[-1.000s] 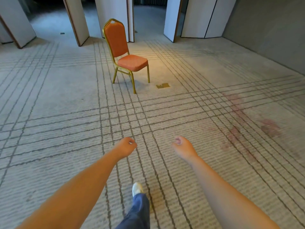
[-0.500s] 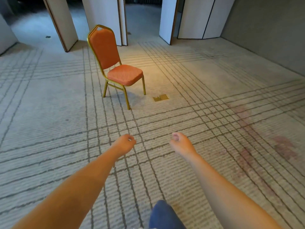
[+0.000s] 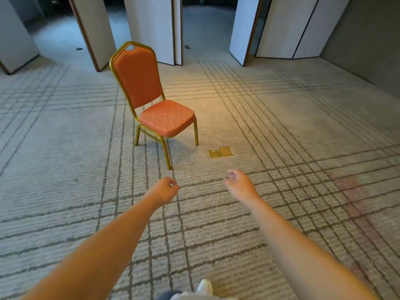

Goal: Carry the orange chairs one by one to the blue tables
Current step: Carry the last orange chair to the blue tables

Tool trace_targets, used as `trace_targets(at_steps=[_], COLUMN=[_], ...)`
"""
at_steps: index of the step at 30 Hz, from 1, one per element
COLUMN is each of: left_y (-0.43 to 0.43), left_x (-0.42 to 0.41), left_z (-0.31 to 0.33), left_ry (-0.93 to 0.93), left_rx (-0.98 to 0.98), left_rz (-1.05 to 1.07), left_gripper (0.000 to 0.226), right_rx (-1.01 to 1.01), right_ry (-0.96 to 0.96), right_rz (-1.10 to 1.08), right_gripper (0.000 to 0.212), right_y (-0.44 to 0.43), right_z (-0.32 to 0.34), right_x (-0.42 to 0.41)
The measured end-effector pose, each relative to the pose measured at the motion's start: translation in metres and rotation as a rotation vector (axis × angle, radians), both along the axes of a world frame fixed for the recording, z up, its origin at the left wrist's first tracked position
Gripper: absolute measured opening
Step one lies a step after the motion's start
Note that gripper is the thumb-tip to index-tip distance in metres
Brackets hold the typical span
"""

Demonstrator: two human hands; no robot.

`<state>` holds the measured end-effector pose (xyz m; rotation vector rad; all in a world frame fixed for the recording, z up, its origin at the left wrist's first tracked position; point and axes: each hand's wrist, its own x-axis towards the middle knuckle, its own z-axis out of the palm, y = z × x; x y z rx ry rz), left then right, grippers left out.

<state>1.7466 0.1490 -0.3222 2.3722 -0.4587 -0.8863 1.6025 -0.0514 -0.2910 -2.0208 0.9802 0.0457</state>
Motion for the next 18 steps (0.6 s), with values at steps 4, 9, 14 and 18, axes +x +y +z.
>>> trace_targets(at_steps=[4,9,14,18], left_y=[-0.054,-0.127,-0.207,-0.262], left_x=[0.054,0.143,0.266,0.361], left_z=[-0.008,-0.017,-0.024,-0.02], left_ry=[0.033,0.03,-0.004,-0.013], left_rx=[0.029,0.031,0.012,-0.013], left_rz=[0.044,0.113,0.124,0.145], left_gripper=[0.042,0.041,0.041,0.04], right_rx=[-0.04,-0.021,-0.043,-0.038], right_ry=[0.006,0.029,0.004,0.006], right_rz=[0.079,0.138,0.16,0.192], right_gripper=[0.047,0.046,0.045,0.052], right_y=[-0.056,-0.131,-0.215,-0.268], right_z=[-0.005,-0.016,-0.029,-0.026], right_x=[0.065,0.16,0.284,0.375])
